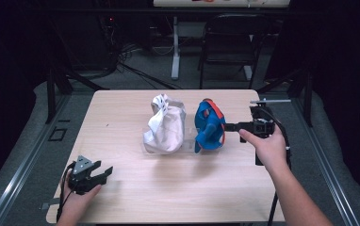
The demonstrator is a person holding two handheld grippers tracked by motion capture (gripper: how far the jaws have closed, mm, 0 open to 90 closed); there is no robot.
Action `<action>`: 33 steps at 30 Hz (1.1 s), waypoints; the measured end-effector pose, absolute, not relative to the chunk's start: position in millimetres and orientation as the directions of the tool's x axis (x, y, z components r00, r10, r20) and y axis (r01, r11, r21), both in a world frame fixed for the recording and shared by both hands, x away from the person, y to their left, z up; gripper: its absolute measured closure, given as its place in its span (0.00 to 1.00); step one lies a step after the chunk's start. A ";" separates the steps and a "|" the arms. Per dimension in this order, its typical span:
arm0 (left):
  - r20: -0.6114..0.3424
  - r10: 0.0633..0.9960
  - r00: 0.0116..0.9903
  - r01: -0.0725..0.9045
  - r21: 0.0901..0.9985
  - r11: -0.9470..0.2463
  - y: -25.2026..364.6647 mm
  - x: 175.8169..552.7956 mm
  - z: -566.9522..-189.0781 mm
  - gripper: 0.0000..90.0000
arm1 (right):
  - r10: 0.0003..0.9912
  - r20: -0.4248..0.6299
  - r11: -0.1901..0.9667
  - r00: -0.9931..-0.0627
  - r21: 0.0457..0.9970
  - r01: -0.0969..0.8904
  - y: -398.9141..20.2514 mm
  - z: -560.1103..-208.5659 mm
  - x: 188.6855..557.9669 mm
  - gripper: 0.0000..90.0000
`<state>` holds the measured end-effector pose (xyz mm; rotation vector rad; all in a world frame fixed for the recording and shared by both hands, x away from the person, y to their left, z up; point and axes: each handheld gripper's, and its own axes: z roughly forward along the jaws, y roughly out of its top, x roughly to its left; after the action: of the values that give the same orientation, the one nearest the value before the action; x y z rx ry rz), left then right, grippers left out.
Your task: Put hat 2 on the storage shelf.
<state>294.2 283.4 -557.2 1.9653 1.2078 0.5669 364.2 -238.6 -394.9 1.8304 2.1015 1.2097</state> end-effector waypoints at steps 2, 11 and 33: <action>-0.017 0.890 0.456 0.560 0.783 -0.272 283.4 294.4 -557.5 0.49 | 0.867 0.410 -0.034 -0.283 0.616 0.787 -236.8 -402.6 356.2 0.50; -0.019 0.889 0.458 0.563 0.780 -0.273 283.0 294.6 -557.8 0.49 | 0.855 0.383 0.007 -0.349 0.665 0.747 -229.6 -421.8 334.5 0.53; -0.016 0.887 0.462 0.558 0.782 -0.277 282.2 295.5 -558.9 0.49 | 0.835 0.365 -0.015 -0.411 0.763 0.646 -222.8 -467.3 278.6 0.53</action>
<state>295.5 282.2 -558.9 1.9663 1.2030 0.5604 278.6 -222.8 -467.3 1.5761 2.0529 1.3971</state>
